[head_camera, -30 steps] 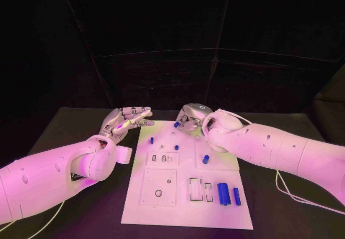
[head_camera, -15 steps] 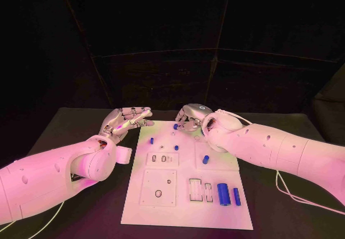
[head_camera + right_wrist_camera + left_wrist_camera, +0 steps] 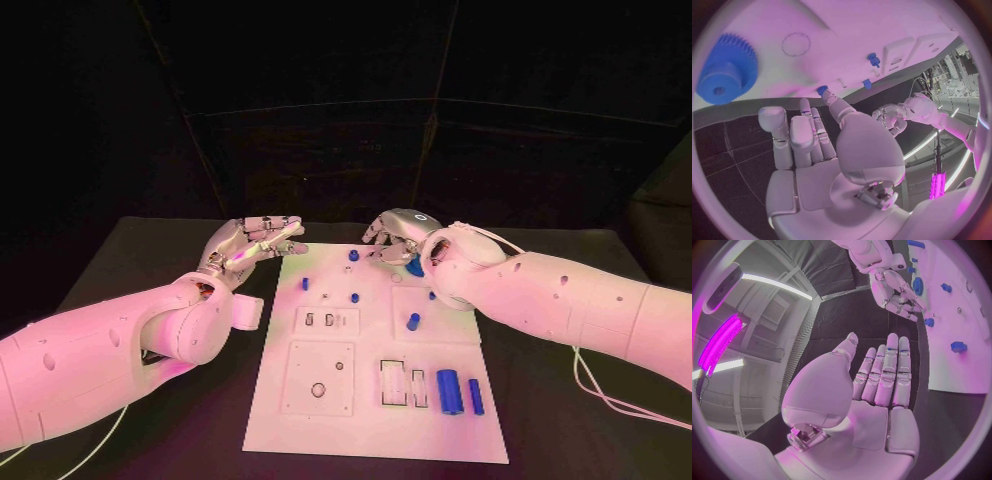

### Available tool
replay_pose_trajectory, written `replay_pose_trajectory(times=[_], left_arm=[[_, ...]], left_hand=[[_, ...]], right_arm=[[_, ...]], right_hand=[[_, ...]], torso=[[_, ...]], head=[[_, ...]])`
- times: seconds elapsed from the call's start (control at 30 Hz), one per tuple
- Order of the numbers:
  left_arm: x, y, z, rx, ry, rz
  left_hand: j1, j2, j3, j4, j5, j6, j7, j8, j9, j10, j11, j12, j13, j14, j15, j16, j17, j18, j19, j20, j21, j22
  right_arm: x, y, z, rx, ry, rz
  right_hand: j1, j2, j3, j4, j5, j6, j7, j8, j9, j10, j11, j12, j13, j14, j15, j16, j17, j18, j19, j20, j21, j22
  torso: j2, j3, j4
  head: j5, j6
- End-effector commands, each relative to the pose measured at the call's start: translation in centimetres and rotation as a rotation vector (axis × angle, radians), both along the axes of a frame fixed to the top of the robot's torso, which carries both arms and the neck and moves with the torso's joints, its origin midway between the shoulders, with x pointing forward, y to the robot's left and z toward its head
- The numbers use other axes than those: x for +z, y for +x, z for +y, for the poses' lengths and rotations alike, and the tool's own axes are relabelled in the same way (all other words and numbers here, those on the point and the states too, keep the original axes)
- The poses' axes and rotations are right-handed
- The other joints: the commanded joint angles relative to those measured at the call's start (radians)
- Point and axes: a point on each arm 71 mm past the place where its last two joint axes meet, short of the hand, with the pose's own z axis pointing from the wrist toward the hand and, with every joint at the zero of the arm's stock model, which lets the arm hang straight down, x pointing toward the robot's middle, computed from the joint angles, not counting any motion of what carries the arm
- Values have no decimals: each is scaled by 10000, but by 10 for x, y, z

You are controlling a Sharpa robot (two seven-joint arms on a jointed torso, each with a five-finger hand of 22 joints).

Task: Assemble the parts on the task board

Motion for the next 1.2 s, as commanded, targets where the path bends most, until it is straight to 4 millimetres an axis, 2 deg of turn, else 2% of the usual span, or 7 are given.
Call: replay_pose_trajectory(times=[0.03,0.23,0.27,0.3,0.4,0.6,1.2], left_arm=[[2,0,0,-116,-26,-86],[1,1,2,-83,-6,-70],[1,1,2,-77,-2,-67],[1,1,2,-72,1,-66],[1,2,2,-70,5,-62],[0,3,2,-89,3,-49],[-1,5,1,-84,13,-35]], left_hand=[[76,24,11,-67,46,-64,107,-60,-11,-53,28,-48,-9,-24,51,-36,12,51,89,9,-29,-16],[80,29,15,-76,46,-57,102,-54,-9,-44,26,-46,-7,-25,51,-43,14,51,89,10,-33,-19],[80,30,16,-77,46,-56,102,-54,-8,-43,25,-46,-7,-25,51,-44,14,51,89,10,-33,-20],[80,30,16,-77,46,-56,102,-54,-8,-43,25,-46,-7,-25,51,-44,14,51,89,10,-33,-20],[85,34,20,-86,47,-49,97,-49,-6,-34,22,-43,-5,-24,50,-49,16,52,89,10,-36,-23],[95,44,30,-103,48,-37,91,-43,-4,-18,17,-38,-2,-22,47,-58,20,53,90,9,-40,-28],[129,66,58,-145,48,-26,82,-39,-2,0,10,-37,-1,-16,42,-75,27,55,93,7,-48,-39]], right_arm=[[10,-3,-9,-317,967,46],[13,-13,-46,-890,1479,1279],[12,-15,-52,-976,1471,1464],[12,-16,-57,-1057,1444,1625],[10,-19,-70,-1301,1183,1990],[7,-17,-81,-1575,612,2170],[-1,-7,-80,-1712,-331,2367]], right_hand=[[70,-105,-83,79,119,128,-78,85,9,606,-138,402,190,300,-136,262,406,-140,210,-66,243,377],[-328,-682,-1006,556,573,193,-405,165,-25,1992,-506,3117,2363,454,-443,936,1455,-302,622,-386,801,1225],[-304,-715,-1238,678,650,155,-402,200,-29,1953,-512,5020,4362,502,-455,1164,1850,-320,661,-405,874,1327],[379,-625,-2114,1065,976,22,-363,438,-20,172,-472,9176,8670,513,-501,1702,2558,-349,691,-407,1053,1501],[101,-473,-2428,1448,717,-207,-233,434,-58,1448,-290,10925,10720,639,-261,2026,3486,-401,797,-261,1186,1795],[358,-467,-2741,1564,747,-516,-125,460,-75,1766,-185,11604,11556,701,-161,2196,3876,-428,880,-141,1299,1984],[761,-343,-2873,1542,905,-705,-71,577,-59,1861,-130,11885,11931,740,-100,2315,4154,-455,944,-74,1399,2147]], torso=[[-12,13,-46],[-20,38,-147],[-18,46,-169],[-18,54,-184],[-16,72,-233],[0,85,-214],[-5,43,-178]], head=[[-58,55],[-90,110],[-83,119],[-81,124],[-80,137],[-127,129],[-171,67]])
